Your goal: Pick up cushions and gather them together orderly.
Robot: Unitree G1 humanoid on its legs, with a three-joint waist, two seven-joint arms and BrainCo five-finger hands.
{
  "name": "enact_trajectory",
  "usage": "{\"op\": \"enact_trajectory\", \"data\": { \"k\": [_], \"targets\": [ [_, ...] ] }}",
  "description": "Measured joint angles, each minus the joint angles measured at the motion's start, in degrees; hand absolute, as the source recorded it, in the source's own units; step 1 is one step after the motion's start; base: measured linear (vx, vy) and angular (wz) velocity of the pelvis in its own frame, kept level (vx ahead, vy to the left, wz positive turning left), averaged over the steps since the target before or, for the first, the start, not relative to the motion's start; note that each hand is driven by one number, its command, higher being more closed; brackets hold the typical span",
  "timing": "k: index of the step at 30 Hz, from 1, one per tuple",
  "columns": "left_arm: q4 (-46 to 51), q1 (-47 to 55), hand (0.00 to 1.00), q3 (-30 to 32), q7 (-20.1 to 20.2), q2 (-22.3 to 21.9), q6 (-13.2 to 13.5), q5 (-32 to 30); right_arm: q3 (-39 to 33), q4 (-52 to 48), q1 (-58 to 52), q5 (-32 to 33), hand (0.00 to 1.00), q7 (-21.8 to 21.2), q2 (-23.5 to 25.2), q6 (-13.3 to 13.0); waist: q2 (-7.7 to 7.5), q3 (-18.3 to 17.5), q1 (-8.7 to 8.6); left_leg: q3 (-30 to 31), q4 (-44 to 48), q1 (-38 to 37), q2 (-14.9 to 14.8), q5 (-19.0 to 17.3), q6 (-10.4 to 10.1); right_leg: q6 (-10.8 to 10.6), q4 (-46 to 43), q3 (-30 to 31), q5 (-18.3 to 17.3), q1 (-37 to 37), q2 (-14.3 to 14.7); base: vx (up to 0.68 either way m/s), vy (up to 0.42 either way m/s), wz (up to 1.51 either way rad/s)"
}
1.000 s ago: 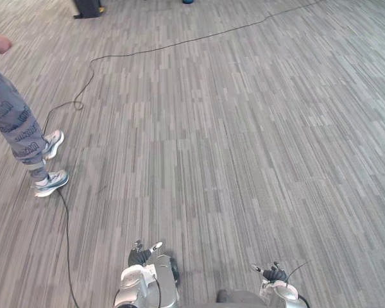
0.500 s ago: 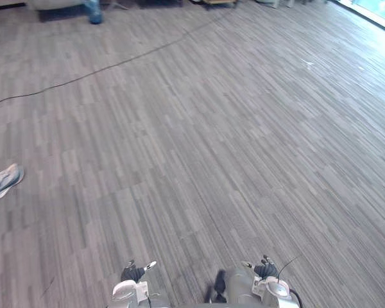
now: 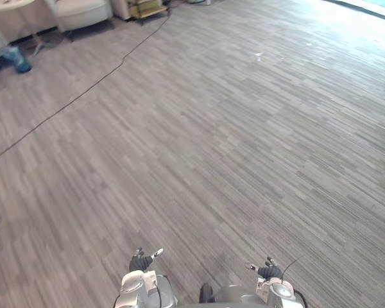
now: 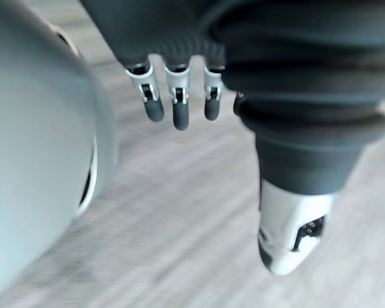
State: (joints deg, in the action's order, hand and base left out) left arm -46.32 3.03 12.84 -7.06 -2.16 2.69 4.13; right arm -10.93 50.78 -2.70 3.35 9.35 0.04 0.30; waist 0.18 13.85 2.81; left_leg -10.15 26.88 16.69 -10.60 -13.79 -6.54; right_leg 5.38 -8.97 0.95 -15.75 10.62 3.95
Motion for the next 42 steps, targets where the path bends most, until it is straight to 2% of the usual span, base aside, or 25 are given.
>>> {"op": "enact_trajectory", "data": {
  "k": [2,4,6,7,8,11,13,15,17,18,19,21,22,24,27,29,31,33,34,36,37,39,40,41,42],
  "targets": [
    [-0.3,0.3,0.0,-0.4,-0.1,0.2,0.2,0.6,0.2,0.0,-0.9,0.0,0.0,0.1,0.0,0.0,-0.18,-1.3,0.28,2.0,-7.4,1.1,1.1,3.9,0.2,-1.7,0.0,2.7,-2.8,2.1,-1.2,0.54,0.31,-0.91],
    [-0.3,1.1,0.0,-0.2,-0.1,1.3,-0.1,0.6,0.2,0.1,-3.0,-0.2,0.0,0.1,1.3,0.1,-3.04,-4.7,0.64,1.3,-5.2,0.4,3.7,9.5,2.5,-4.7,-4.0,5.2,-5.2,1.5,-4.8,0.69,0.368,-0.89],
    [-0.7,1.0,0.0,-0.2,-0.2,2.8,-0.3,0.6,0.4,0.1,-2.9,-0.9,0.0,0.0,3.2,0.1,-5.65,-5.5,1.12,-3.3,-3.7,-1.8,4.4,6.2,3.5,-8.1,-17.9,5.2,-5.0,-4.2,-7.3,0.75,0.342,-0.88],
    [-2.8,0.0,0.0,-0.5,-0.3,3.4,-0.8,0.6,0.9,-0.3,-2.4,-1.2,0.0,-0.4,3.3,0.0,-5.66,-5.3,0.12,-5.4,-4.4,-6.6,5.4,3.9,5.6,-13.7,-33.5,3.5,0.1,-10.6,-9.4,0.76,0.353,-0.71],
    [-3.4,-0.3,0.0,-0.6,-0.3,3.4,-1.0,0.6,0.9,-0.3,-2.3,-1.2,0.0,-0.4,3.3,-0.1,-5.31,-5.0,-0.01,-5.6,-5.0,-8.0,5.6,3.4,6.0,-14.1,-36.5,2.7,0.4,-11.5,-9.9,0.69,0.329,-0.7],
    [-5.8,-0.6,0.0,-1.6,-0.5,2.4,-1.0,0.4,0.8,-1.4,-1.6,-1.4,0.0,-1.1,2.5,-1.2,-2.27,-4.0,0.02,-9.0,-10.9,-21.9,5.5,-3.3,5.8,-10.1,-50.5,-6.2,-1.9,-19.3,-12.2,0.52,0.216,-0.93],
    [-8.0,-2.1,0.0,-2.2,-0.6,2.6,-1.0,0.4,0.9,-1.9,-0.5,-2.8,0.0,-1.6,2.0,-1.3,-2.13,-3.7,-1.32,-10.5,-14.1,-27.4,5.2,-4.9,5.4,-6.1,-45.9,-15.7,-4.4,-26.7,-12.8,0.44,0.105,-0.24],
    [-9.6,-2.5,0.0,-4.1,-0.5,2.7,-1.0,0.4,0.8,-1.8,0.7,-3.4,0.0,-1.6,0.9,-1.3,-1.68,-3.4,-2.87,-10.6,-17.0,-30.7,4.6,-4.9,5.4,-5.3,-37.1,-19.7,-3.8,-31.9,-11.9,0.49,0.059,0.16],
    [-10.7,-2.4,0.0,-7.1,-0.4,3.3,-1.1,-0.2,0.9,0.2,1.3,-3.5,0.0,-1.6,-0.8,-1.2,-1.58,-3.1,-3.82,-9.1,-19.4,-34.1,4.8,-4.8,5.3,-5.1,-21.7,-20.6,3.1,-34.4,-9.9,0.6,-0.007,0.38],
    [-10.7,-1.9,0.0,-7.7,-0.4,3.6,-1.2,-0.8,0.4,1.1,1.1,-3.3,0.0,-1.6,-1.0,-1.0,-2.33,-3.2,-3.95,-6.9,-20.3,-37.1,6.1,-4.8,5.3,-2.8,-13.5,-19.3,12.3,-34.2,-8.9,0.81,-0.086,0.4],
    [-11.4,-2.1,0.0,-7.4,-0.4,3.4,-1.3,-1.3,0.2,1.4,1.3,-3.3,0.0,-1.7,-1.3,-1.2,-1.96,-3.1,-4.63,-5.2,-20.2,-38.9,5.6,-4.7,5.1,2.2,-15.0,-18.0,15.7,-33.4,-8.4,0.71,-0.101,0.18],
    [-11.3,-2.6,0.0,-6.7,-0.3,1.8,-1.3,-3.0,-0.3,1.6,2.9,-3.8,0.0,-1.5,-2.6,-1.1,1.1,-2.5,-4.78,-2.0,-13.4,-37.9,3.6,0.1,-0.8,2.1,-21.9,-19.1,8.3,-33.0,-8.3,0.75,-0.179,0.02],
    [-11.1,-2.4,0.0,-6.0,-0.3,1.4,-1.3,-3.0,-0.5,1.2,2.9,-3.5,0.0,-1.6,-2.5,-1.0,1.92,-2.4,-4.96,-0.7,-7.7,-36.0,2.9,1.8,-1.1,1.8,-22.3,-19.0,6.3,-31.9,-7.8,0.67,-0.202,-0.03],
    [-10.0,-1.9,0.0,-4.0,-0.2,0.6,-1.9,-3.4,0.4,0.0,3.0,-3.4,0.0,-1.4,-2.5,-0.3,3.69,-0.6,-5.12,2.6,21.1,-24.6,-1.9,5.5,-6.3,1.7,-17.5,-18.2,3.6,-23.2,-4.4,0.66,-0.142,-0.18],
    [-5.9,-1.3,0.0,-2.0,-0.3,1.4,-1.7,-4.0,1.5,0.1,2.0,-3.3,0.0,-1.1,-0.2,0.1,1.08,0.1,-3.52,-1.4,32.1,-13.9,-3.6,0.6,-2.2,2.0,-8.9,-15.3,1.8,-9.9,-2.5,0.62,-0.088,-0.38],
    [-4.0,-1.2,0.0,-2.0,-0.2,1.3,-0.8,-3.9,2.0,0.8,1.6,-3.3,0.0,-0.9,0.0,0.1,0.31,-0.3,-2.22,-2.7,25.9,-6.7,-3.1,-1.4,1.1,1.2,-4.7,-12.6,1.5,-5.0,-2.0,0.57,-0.026,-0.75],
    [-3.6,-1.1,0.0,-1.5,-0.2,1.2,-0.3,-3.7,2.0,2.1,2.4,-3.3,0.0,-0.8,0.0,0.3,0.58,-0.3,-1.24,-2.0,15.1,-2.4,-1.7,-1.3,1.2,0.0,-2.4,-9.7,0.8,-1.0,-2.3,0.53,0.068,-0.84],
    [-3.6,-1.0,0.0,-1.0,-0.3,1.3,-0.1,-2.8,1.8,2.8,2.3,-3.3,0.0,-0.7,-0.2,0.2,0.7,-0.2,-1.12,0.0,-0.2,-0.2,1.0,1.4,0.5,-2.2,0.8,-6.7,-0.7,3.3,-3.8,0.58,0.203,-0.8],
    [-3.7,-0.8,0.0,-1.4,-0.4,1.6,0.0,-2.7,1.8,3.8,2.2,-3.4,0.0,-0.5,-0.6,0.1,0.94,-0.4,-0.66,0.4,-8.3,0.6,1.7,6.6,-0.2,-3.8,3.2,-4.5,-2.0,6.1,-4.6,0.56,0.266,-0.89],
    [-4.0,0.0,0.0,-1.5,-0.4,3.1,-0.1,-2.8,2.0,5.3,2.0,-3.4,0.0,-0.4,-0.1,0.2,-0.67,-1.5,0.39,0.4,-5.7,0.6,3.5,12.2,1.4,-5.7,3.1,-1.0,-3.2,7.3,-7.4,0.7,0.374,-0.95],
    [-4.2,0.1,0.0,-1.5,-0.5,4.3,-0.4,-2.7,2.1,5.2,1.3,-3.5,0.0,-0.6,0.5,0.1,-2.86,-2.6,0.07,-1.3,-2.3,1.4,4.9,8.6,4.0,-6.3,-3.8,1.0,-2.7,3.7,-10.1,0.81,0.404,-0.66],
    [-5.4,-0.2,0.0,-2.3,-0.5,5.2,-0.3,-2.8,1.8,5.4,1.4,-3.5,0.0,-0.6,0.5,0.2,-3.85,-3.0,-0.12,-2.1,-1.6,-0.1,6.3,6.0,5.1,-8.9,-13.9,1.7,-1.2,0.0,-11.2,0.6,0.292,-0.12],
    [-6.8,-0.6,0.0,-3.4,-0.5,6.0,-0.5,-2.8,1.4,6.2,1.4,-3.8,0.0,-0.6,0.5,0.1,-4.55,-2.7,-0.74,-2.4,-3.0,-3.8,7.8,3.8,5.8,-12.5,-26.7,1.5,3.5,-4.8,-12.5,0.63,0.318,0.09],
    [-7.2,-0.8,0.0,-3.8,-0.5,6.4,-0.6,-2.8,1.1,6.5,1.7,-4.0,0.0,-0.6,0.4,0.1,-4.95,-2.4,-1.03,-2.6,-4.7,-6.8,8.7,3.0,6.2,-13.3,-34.1,1.5,7.8,-7.4,-13.2,0.73,0.321,0.11],
    [-8.2,-0.7,0.0,-4.1,-0.5,6.5,-1.0,-2.8,0.9,6.5,1.6,-4.9,0.0,-0.8,0.0,0.0,-4.36,-1.9,-1.33,-2.7,-7.2,-12.3,9.5,1.8,6.7,-12.8,-43.6,0.6,7.2,-11.0,-13.8,0.57,0.214,0.05]
  ]
}}
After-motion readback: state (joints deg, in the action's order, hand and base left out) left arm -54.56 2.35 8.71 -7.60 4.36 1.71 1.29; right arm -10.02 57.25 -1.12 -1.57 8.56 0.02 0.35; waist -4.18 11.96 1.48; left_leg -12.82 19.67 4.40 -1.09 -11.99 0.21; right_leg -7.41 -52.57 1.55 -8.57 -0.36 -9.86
